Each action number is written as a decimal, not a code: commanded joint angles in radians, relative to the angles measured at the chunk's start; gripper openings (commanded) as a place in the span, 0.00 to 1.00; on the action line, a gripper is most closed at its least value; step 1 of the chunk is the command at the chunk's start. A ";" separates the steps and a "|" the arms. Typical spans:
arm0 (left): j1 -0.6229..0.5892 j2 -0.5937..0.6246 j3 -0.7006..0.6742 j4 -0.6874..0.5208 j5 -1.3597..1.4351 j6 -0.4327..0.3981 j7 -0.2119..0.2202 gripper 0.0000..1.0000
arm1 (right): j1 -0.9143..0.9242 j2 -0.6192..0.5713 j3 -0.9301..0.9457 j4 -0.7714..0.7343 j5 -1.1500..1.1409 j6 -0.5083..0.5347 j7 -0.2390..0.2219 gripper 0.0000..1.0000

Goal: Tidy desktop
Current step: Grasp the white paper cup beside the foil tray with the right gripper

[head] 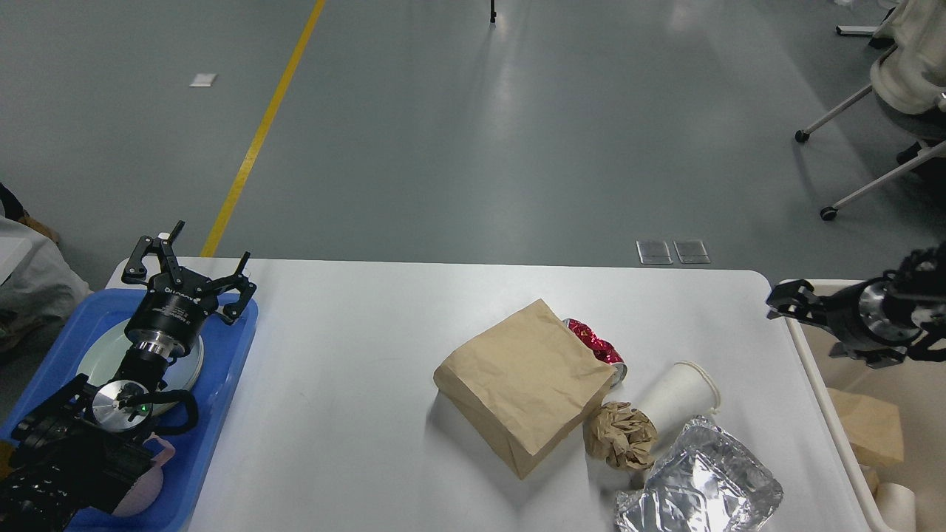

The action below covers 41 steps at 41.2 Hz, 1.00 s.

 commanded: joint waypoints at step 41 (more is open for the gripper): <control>0.000 0.001 0.000 0.000 0.000 0.000 0.000 0.96 | -0.380 0.333 0.176 -0.305 0.132 0.047 -0.003 1.00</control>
